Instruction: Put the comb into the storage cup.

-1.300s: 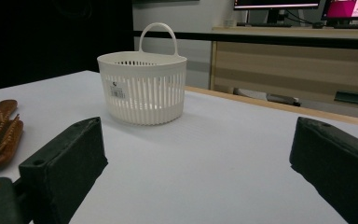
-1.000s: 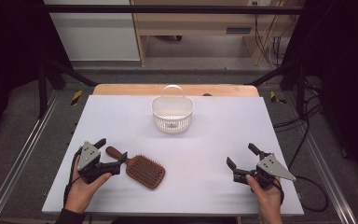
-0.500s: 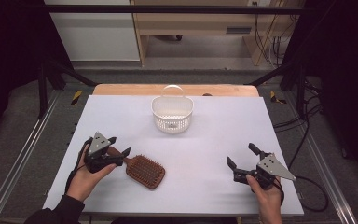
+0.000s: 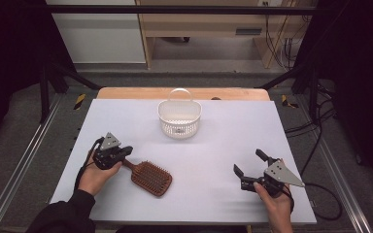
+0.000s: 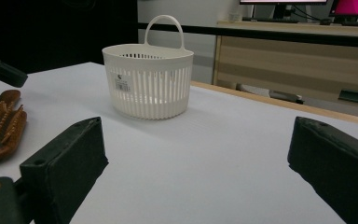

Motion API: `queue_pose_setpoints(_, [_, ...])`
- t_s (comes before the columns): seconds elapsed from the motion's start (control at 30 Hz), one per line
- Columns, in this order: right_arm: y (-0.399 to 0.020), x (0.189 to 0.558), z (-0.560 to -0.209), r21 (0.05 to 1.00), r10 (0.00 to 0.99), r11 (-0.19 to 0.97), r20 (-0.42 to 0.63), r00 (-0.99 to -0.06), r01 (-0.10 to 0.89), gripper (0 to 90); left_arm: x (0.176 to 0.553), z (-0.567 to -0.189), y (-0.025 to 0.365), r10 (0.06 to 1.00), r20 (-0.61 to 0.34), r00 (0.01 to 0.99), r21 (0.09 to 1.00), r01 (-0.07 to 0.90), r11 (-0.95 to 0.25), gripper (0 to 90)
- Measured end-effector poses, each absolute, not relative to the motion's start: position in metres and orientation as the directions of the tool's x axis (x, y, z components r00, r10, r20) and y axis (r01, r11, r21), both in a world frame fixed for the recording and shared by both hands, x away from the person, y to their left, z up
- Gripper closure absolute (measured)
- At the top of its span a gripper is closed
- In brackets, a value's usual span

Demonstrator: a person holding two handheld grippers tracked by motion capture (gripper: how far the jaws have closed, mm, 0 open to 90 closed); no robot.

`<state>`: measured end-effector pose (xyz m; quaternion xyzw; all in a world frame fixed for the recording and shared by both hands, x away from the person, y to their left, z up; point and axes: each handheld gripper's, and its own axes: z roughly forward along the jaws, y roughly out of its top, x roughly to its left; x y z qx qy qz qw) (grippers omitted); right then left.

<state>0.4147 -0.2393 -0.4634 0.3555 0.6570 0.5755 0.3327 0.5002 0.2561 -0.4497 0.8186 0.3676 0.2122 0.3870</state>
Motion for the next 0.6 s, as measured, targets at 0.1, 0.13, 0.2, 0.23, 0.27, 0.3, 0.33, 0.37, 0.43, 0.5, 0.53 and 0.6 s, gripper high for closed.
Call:
queue_pose_setpoints(0.1, [-0.239, 0.414, -0.463, 0.993, 0.850, 0.086, -0.030, -0.526, 0.083, 4.2, 0.504, -0.452, 0.254, 0.757, 0.056, 0.651, 0.771, 0.453, -0.446, 89.8])
queue_pose_setpoints(0.13, [-0.239, 0.414, -0.463, 0.993, 0.850, 0.087, -0.030, -0.526, 0.083, 4.2, 0.504, -0.452, 0.253, 0.754, 0.055, 0.655, 0.766, 0.456, -0.452, 89.8])
queue_pose_setpoints(0.2, [-0.239, 0.414, -0.463, 0.993, 0.850, 0.086, -0.030, -0.526, 0.084, 4.2, 0.505, -0.453, 0.252, 0.748, 0.057, 0.661, 0.760, 0.458, -0.462, 89.8])
queue_pose_setpoints(0.23, [-0.239, 0.414, -0.463, 0.993, 0.851, 0.085, -0.028, -0.525, 0.085, 4.3, 0.505, -0.453, 0.251, 0.747, 0.058, 0.662, 0.758, 0.458, -0.465, 89.8])
queue_pose_setpoints(0.27, [-0.239, 0.414, -0.463, 0.993, 0.850, 0.084, -0.027, -0.526, 0.086, 4.3, 0.505, -0.453, 0.250, 0.740, 0.059, 0.670, 0.752, 0.458, -0.475, 89.8])
queue_pose_setpoints(0.3, [-0.239, 0.414, -0.463, 0.993, 0.851, 0.084, -0.026, -0.525, 0.086, 4.3, 0.506, -0.454, 0.249, 0.738, 0.063, 0.672, 0.744, 0.461, -0.483, 89.8])
queue_pose_setpoints(0.33, [-0.239, 0.414, -0.463, 0.993, 0.851, 0.083, -0.025, -0.525, 0.088, 4.3, 0.507, -0.456, 0.248, 0.737, 0.068, 0.673, 0.730, 0.470, -0.497, 89.8])
queue_pose_setpoints(0.37, [-0.239, 0.414, -0.464, 0.993, 0.850, 0.082, -0.023, -0.526, 0.090, 4.3, 0.508, -0.457, 0.248, 0.737, 0.070, 0.672, 0.724, 0.474, -0.501, 89.8])
queue_pose_setpoints(0.43, [-0.239, 0.414, -0.464, 0.992, 0.850, 0.083, -0.023, -0.527, 0.091, 4.3, 0.509, -0.459, 0.248, 0.741, 0.068, 0.668, 0.714, 0.486, -0.504, 89.8])
queue_pose_setpoints(0.5, [-0.239, 0.414, -0.463, 0.993, 0.849, 0.083, -0.024, -0.528, 0.089, 4.4, 0.509, -0.461, 0.249, 0.743, 0.064, 0.666, 0.706, 0.496, -0.506, 89.9])
queue_pose_setpoints(0.53, [-0.240, 0.414, -0.464, 0.992, 0.849, 0.082, -0.021, -0.529, 0.091, 4.3, 0.509, -0.462, 0.250, 0.744, 0.063, 0.665, 0.701, 0.500, -0.508, 89.9])
queue_pose_setpoints(0.6, [-0.240, 0.414, -0.464, 0.992, 0.849, 0.081, -0.020, -0.528, 0.092, 4.4, 0.508, -0.463, 0.252, 0.745, 0.057, 0.664, 0.696, 0.509, -0.507, 89.8])
